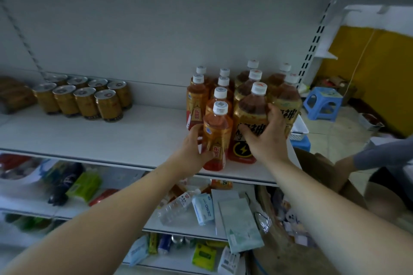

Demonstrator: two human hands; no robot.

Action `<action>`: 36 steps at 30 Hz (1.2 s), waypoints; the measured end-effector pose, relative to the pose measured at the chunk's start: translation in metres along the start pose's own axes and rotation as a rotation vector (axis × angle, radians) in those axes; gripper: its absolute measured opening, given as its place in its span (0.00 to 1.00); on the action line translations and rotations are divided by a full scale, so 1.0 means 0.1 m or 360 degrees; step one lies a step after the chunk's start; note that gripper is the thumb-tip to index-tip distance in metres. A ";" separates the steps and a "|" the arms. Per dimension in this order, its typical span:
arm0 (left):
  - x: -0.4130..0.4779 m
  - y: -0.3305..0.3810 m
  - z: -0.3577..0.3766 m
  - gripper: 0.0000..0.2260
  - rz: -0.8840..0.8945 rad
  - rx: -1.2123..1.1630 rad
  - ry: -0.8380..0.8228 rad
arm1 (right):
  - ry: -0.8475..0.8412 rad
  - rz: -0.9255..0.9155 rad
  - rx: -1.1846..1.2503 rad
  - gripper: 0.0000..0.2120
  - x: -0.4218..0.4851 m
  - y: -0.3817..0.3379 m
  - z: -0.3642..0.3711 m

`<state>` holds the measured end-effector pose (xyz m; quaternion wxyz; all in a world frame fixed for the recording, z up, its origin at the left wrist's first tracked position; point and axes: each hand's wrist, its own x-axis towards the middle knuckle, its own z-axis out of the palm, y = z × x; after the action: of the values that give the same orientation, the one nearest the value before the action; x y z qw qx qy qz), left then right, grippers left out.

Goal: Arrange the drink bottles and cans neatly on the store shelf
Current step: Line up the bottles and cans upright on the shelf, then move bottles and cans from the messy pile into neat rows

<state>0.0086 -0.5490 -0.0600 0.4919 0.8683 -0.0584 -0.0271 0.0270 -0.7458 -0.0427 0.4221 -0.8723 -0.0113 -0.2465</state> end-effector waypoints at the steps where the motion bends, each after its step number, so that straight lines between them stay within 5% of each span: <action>1: 0.02 0.04 -0.08 0.34 0.0005 0.0049 -0.0051 | 0.0000 -0.0014 -0.0048 0.37 0.03 -0.05 -0.06; 5: 0.03 0.16 -0.62 0.35 -0.0053 0.0273 -0.0126 | 0.0014 -0.0216 -0.0259 0.36 0.26 -0.50 -0.27; 10: -0.24 -0.03 -1.53 0.36 -0.0193 0.0625 -0.0044 | -0.0444 -0.0451 -0.0591 0.34 0.43 -1.43 -0.01; 24: -1.68 -1.30 -4.26 0.34 -0.0424 0.1113 0.0144 | -0.1087 -0.0882 -0.0774 0.37 -0.42 -3.98 2.87; 36: -1.85 -2.52 -5.86 0.32 -0.0760 0.1057 0.0322 | -0.1271 -0.0957 -0.0784 0.37 -0.41 -5.01 4.79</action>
<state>-0.0949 0.1020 0.0241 0.1684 0.9671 0.1874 -0.0347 0.0781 -0.0602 0.0559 0.0796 -0.9293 -0.3607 -0.0018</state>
